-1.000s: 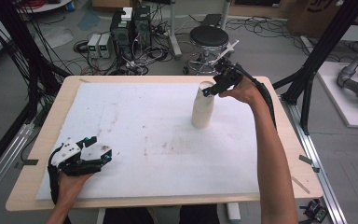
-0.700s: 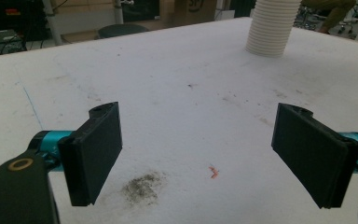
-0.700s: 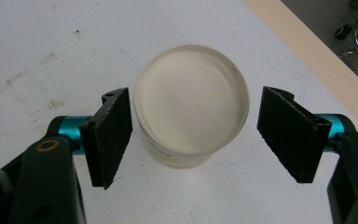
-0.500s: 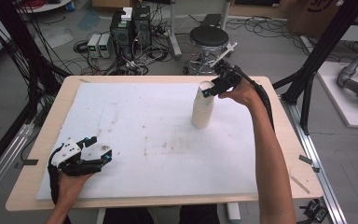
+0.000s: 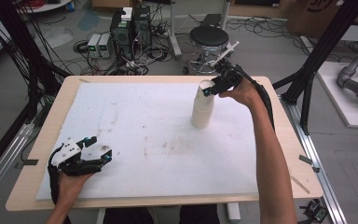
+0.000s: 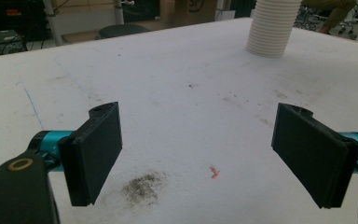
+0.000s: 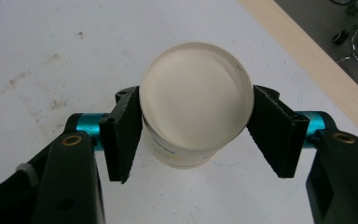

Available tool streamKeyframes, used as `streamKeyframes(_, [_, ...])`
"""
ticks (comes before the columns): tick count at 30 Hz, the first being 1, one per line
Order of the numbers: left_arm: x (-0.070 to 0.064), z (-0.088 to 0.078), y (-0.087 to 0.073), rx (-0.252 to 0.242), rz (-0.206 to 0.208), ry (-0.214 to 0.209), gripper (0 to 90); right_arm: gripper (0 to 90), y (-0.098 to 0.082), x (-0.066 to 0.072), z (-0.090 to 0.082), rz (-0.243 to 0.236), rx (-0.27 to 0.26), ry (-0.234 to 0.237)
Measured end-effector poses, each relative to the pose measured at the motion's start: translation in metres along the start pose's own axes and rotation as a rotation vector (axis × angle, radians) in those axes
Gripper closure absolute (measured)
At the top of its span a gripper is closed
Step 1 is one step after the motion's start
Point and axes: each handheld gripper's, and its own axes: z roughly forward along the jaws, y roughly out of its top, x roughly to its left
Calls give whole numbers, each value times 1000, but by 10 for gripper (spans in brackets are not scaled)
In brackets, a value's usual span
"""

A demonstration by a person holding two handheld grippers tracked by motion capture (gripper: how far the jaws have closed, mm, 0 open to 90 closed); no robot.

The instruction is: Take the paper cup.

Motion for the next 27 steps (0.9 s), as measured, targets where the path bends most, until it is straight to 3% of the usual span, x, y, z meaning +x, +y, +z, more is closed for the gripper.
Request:
streamKeyframes(7, [0, 0, 0, 2, -1, 1, 161, 374, 6, 2, -27, 1, -66, -18])
streamKeyframes(17, [0, 0, 0, 3, -3, -1, 161, 374, 24, 11, -74, -34, -130, -50])
streamKeyframes(27, [1, 0, 0, 2, -7, -5, 161, 374, 27, 30, -97, -71, -175, -36])
